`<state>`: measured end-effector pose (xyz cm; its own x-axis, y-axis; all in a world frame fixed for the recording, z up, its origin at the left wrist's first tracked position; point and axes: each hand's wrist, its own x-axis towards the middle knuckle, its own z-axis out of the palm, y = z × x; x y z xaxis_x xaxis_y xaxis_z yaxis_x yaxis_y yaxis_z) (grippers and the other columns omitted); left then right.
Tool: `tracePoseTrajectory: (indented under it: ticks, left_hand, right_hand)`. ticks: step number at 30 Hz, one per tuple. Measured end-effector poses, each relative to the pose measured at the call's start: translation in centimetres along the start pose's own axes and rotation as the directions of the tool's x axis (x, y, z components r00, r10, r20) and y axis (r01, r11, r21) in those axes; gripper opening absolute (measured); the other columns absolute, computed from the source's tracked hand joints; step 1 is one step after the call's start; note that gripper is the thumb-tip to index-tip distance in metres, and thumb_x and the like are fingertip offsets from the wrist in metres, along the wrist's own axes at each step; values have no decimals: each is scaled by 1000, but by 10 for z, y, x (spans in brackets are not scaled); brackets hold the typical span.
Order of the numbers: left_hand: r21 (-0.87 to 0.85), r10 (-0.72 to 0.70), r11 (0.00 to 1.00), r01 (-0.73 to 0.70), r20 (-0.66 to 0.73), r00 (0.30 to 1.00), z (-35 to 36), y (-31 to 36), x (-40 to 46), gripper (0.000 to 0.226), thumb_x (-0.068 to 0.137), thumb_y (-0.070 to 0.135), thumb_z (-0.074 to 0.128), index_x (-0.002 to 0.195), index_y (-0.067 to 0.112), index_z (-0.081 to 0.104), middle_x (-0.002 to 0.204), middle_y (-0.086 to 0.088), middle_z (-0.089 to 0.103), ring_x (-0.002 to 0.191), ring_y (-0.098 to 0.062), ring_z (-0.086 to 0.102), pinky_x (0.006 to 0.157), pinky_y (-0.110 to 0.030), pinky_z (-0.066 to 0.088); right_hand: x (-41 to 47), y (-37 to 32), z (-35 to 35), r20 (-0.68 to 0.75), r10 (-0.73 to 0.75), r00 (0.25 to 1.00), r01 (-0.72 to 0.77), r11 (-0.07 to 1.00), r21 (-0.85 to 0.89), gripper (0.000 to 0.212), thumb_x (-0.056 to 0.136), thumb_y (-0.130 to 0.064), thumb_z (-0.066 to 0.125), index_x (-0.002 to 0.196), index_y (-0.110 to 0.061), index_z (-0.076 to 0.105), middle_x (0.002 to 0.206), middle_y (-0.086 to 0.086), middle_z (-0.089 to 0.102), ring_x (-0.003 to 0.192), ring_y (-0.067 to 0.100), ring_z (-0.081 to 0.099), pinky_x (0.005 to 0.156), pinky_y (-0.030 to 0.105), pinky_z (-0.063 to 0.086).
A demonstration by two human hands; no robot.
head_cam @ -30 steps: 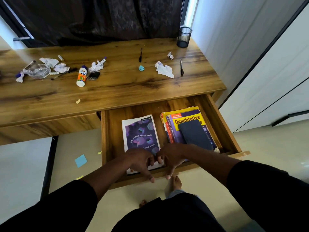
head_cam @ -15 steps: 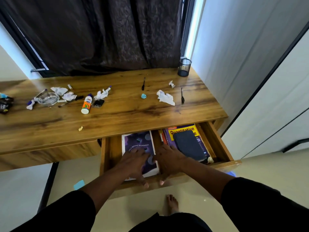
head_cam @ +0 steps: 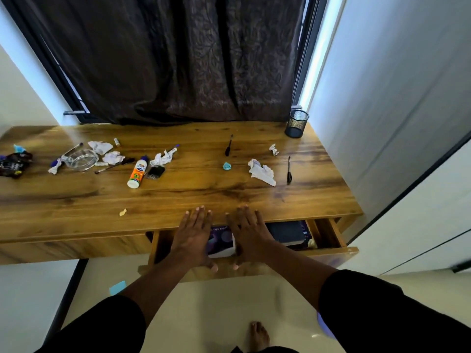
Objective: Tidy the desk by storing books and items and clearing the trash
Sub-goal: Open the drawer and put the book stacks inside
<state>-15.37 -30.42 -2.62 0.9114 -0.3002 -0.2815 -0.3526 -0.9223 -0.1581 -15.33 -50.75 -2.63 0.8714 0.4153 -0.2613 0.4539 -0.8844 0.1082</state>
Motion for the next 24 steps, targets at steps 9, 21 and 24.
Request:
tracePoseTrajectory:
  ticks: [9,21,24]
  left_hand:
    - [-151,-24,988,35,78,997,-10,-4,23,133,69,72,76,162,11,3,171,-12,1,158,-28,5,127,-38,16]
    - [-136,-107,986,97,-66,992,-26,8,28,60,86,57,67,132,22,49,135,-2,54,125,-24,54,94,-35,48]
    - [-148,-138,981,124,-90,986,-28,11,29,51,91,51,64,132,23,50,134,-2,56,123,-23,55,93,-34,48]
  right_hand:
    - [23,9,-15,-34,-33,999,33,999,12,111,62,-71,82,146,-15,37,136,15,44,121,34,48,97,47,49]
    - [32,16,-25,-127,-9,992,20,997,79,73,80,-54,78,135,-21,43,130,10,50,110,30,55,76,40,52]
    - [34,18,-26,-135,-30,990,42,995,90,71,81,-52,78,135,-20,44,129,10,53,108,30,58,76,40,52]
